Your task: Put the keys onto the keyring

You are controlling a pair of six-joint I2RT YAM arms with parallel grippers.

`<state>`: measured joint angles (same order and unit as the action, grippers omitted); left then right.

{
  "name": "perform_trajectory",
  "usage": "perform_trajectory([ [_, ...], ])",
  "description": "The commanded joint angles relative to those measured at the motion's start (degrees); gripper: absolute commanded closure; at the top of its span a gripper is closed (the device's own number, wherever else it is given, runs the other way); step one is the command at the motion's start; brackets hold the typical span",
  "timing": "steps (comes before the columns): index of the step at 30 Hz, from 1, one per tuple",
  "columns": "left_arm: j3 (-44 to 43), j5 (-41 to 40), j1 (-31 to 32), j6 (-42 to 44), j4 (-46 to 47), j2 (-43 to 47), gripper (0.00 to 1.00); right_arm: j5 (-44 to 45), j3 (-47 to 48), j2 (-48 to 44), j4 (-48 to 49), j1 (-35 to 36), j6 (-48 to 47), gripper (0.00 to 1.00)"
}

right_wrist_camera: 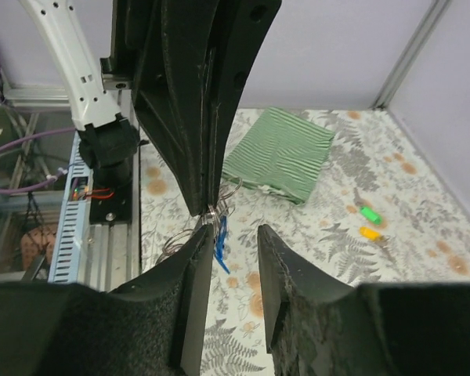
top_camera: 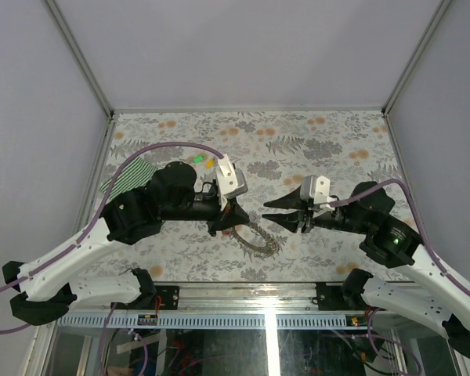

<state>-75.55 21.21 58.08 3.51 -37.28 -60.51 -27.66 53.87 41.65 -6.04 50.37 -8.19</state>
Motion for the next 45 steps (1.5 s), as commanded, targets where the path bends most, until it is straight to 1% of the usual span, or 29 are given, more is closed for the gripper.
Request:
perform_trajectory([
  [1, -1.3, -0.1, -0.1, 4.6, 1.6, 2.2, 1.0, -4.1, 3.4, 1.7, -2.4, 0.2, -0.1, 0.66],
  [3, 0.4, -2.5, -0.1, 5.1, 4.1, 4.0, 1.0, -4.4, 3.7, 2.5, -4.0, 0.2, -0.4, 0.67],
  [5, 3.3, -3.8, -0.1, 4.7, 8.7, 6.7, 1.0, -4.5, 3.4, 3.2, -4.9, 0.2, -0.4, 0.69],
  [8, 10.3, -4.7, -0.1, 3.4, 19.2, 11.9, 1.0, -4.8, 2.2, 3.5, -4.0, 0.2, 1.4, 0.7],
  [11, 16.0, -7.3, -0.1, 1.3, 29.0, 15.9, 1.0, -6.5, 1.0, 3.6, -0.8, 0.2, 4.9, 0.71],
  [15, 18.8, -11.3, -0.1, -0.5, 32.1, 17.0, 1.0, -9.5, -0.5, 4.1, 5.5, 0.2, 11.0, 0.73],
  [19, 19.7, -11.9, -0.1, -1.6, 33.4, 15.6, 1.0, -11.6, -1.6, 5.2, 11.0, 0.2, 16.4, 0.74],
  [22, 20.6, -12.4, -0.1, -2.2, 35.2, 15.0, 1.0, -12.3, -1.8, 6.2, 11.5, 0.2, 17.8, 0.75],
  [27, 24.0, -12.6, -0.1, -2.8, 42.1, 15.9, 1.0, -12.4, -1.7, 6.4, 10.6, 0.2, 17.3, 0.75],
  [30, 28.6, -10.4, -0.1, -3.8, 50.0, 17.3, 1.0, -11.1, -1.7, 5.7, 10.2, 0.2, 16.2, 0.74],
  [34, 36.2, -6.9, -0.1, -8.5, 67.4, 18.3, 1.0, -12.0, -2.0, 6.1, 11.2, 0.3, 16.9, 0.74],
  [37, 40.3, -5.6, -0.1, -12.0, 77.2, 17.5, 1.0, -13.5, -1.7, 5.4, 11.4, 0.2, 16.4, 0.74],
  [39, 42.7, -4.6, -0.1, -13.7, 82.8, 17.0, 1.0, -13.4, -1.0, 4.0, 9.9, 0.2, 14.5, 0.73],
  [42, 44.6, -3.0, -0.1, -15.5, 89.0, 16.4, 1.0, -12.3, 1.6, 1.3, 4.6, 0.3, 10.4, 0.71],
  [45, 46.1, -1.5, -0.1, -17.0, 94.4, 16.1, 1.0, -8.6, 3.5, -1.5, 1.4, 0.2, 7.6, 0.69],
])
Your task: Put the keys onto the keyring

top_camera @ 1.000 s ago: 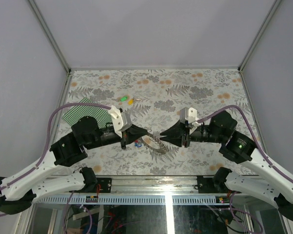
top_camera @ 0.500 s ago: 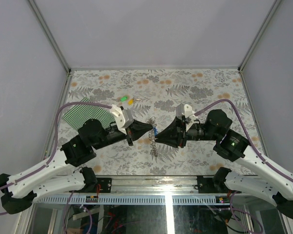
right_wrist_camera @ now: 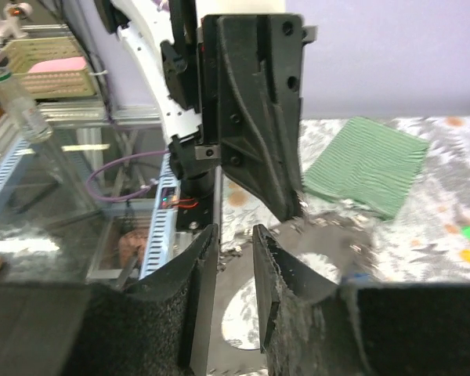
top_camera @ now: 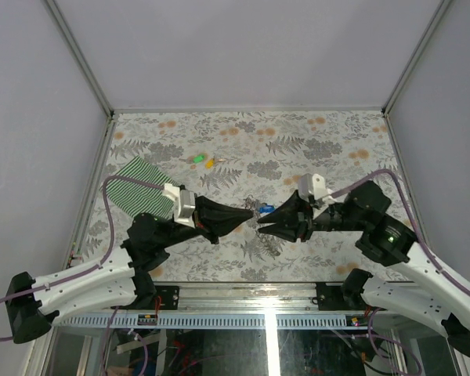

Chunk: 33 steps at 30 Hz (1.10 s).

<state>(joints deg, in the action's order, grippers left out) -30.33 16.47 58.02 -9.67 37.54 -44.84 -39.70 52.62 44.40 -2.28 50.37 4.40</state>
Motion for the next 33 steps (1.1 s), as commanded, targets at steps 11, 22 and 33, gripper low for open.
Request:
perform_trajectory([
  [11, 1.9, 8.3, 0.0, -6.8, 26.5, -1.3, 1.0, 15.4, 0.2, -8.0, 5.5, 0.2, -4.5, 0.69],
  [22, 1.2, 7.7, 0.0, -6.0, 23.7, -0.5, 1.0, 3.6, 0.0, -4.4, 12.9, 0.2, -1.6, 0.62],
  [33, 0.6, 7.4, 0.0, -6.1, 23.0, -1.0, 1.0, -1.1, -0.2, -1.6, 16.9, 0.3, 1.2, 0.65],
])
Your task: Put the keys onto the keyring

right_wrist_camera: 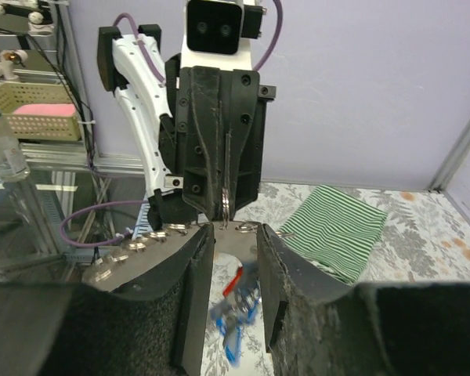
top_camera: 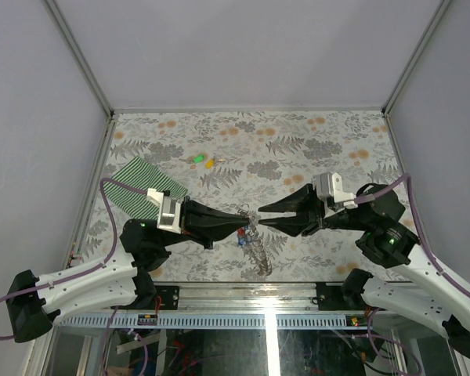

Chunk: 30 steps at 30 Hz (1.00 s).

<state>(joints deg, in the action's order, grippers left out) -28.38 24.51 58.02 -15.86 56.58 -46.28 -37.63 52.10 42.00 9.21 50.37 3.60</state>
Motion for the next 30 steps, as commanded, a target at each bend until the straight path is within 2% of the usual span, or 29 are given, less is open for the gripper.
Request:
perform_trajectory([
  [1, -1.4, -0.6, -0.1, 0.1, 3.9, 0.4, 1.0, -3.6, 0.2, 1.1, 5.6, 0.2, 2.2, 0.65],
  [10, -2.2, 0.1, 0.0, -0.2, 3.6, -0.3, 1.0, -4.9, -0.1, 2.8, 7.7, 0.2, 3.5, 0.72],
  [17, -2.3, 0.2, 0.0, -0.3, 3.6, -0.4, 1.0, -5.5, -0.4, 3.2, 8.1, 0.2, 3.9, 0.84],
  [21, -2.5, 0.1, 0.0, -0.4, 3.4, -0.5, 1.0, -5.4, -0.3, 3.6, 7.4, 0.2, 4.0, 0.99],
  [22, -2.5, 0.1, 0.0, -0.3, 3.2, -0.3, 1.0, -5.4, 0.0, 3.6, 6.8, 0.2, 3.9, 1.0],
  [24, -2.7, -0.2, 0.0, 0.0, 1.9, -0.1, 0.96, -5.0, 1.0, 3.6, 4.4, 0.2, 2.8, 1.0],
  [26, -3.7, -0.4, 0.0, 1.0, -1.6, 0.5, 0.86, -4.1, 2.3, 3.6, 0.6, 0.3, 0.6, 1.0],
  [30, -7.7, -0.9, 0.0, 5.9, -16.2, 2.1, 0.72, -1.3, 6.7, 3.8, -10.8, 0.3, -6.7, 1.0],
])
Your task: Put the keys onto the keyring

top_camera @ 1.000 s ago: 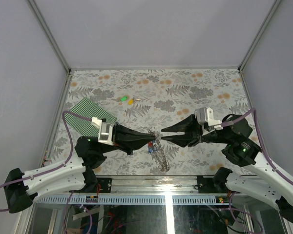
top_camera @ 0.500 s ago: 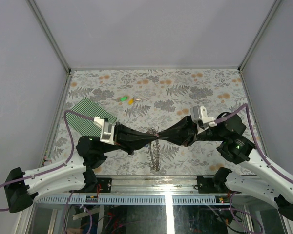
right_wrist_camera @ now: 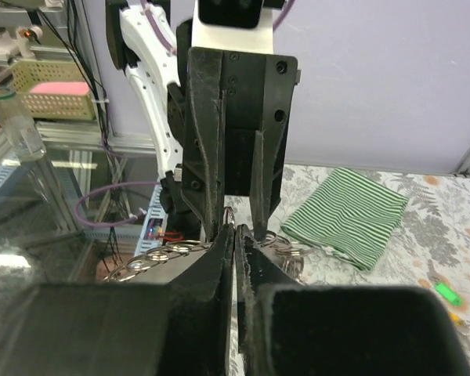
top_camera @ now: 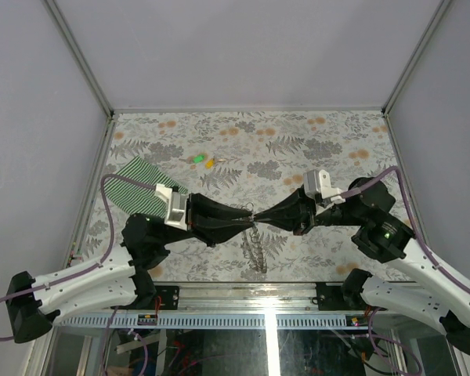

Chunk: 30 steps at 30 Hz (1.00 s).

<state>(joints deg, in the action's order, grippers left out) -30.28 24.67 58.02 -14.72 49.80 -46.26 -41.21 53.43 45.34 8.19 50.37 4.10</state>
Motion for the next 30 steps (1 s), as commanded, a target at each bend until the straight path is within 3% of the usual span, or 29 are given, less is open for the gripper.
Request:
perform_trajectory([
  [1, -7.5, -1.2, 0.0, 6.4, -13.3, 2.3, 0.7, 2.9, 6.8, 0.8, -12.7, 0.2, -9.2, 1.0],
  [5, -11.2, -5.6, 0.0, 10.9, -25.3, 3.1, 0.68, 5.8, 12.8, 2.9, -25.2, 0.2, -15.0, 1.0],
  [9, -12.9, -10.3, -0.1, 11.5, -30.7, 3.6, 0.66, 7.9, 17.4, 5.6, -34.6, 0.2, -18.0, 1.0],
  [16, -13.8, -12.9, -0.1, 11.0, -35.0, 3.2, 0.66, 13.1, 23.1, 11.3, -45.9, 0.2, -19.0, 1.0],
  [26, -14.3, -19.9, 0.0, 7.6, -36.7, -0.1, 0.64, 29.3, 30.5, 21.7, -57.0, 0.2, -16.0, 1.0],
  [30, -13.8, -19.4, 0.0, 8.6, -36.3, -0.9, 0.64, 30.0, 32.2, 24.1, -59.9, 0.2, -15.5, 1.0],
])
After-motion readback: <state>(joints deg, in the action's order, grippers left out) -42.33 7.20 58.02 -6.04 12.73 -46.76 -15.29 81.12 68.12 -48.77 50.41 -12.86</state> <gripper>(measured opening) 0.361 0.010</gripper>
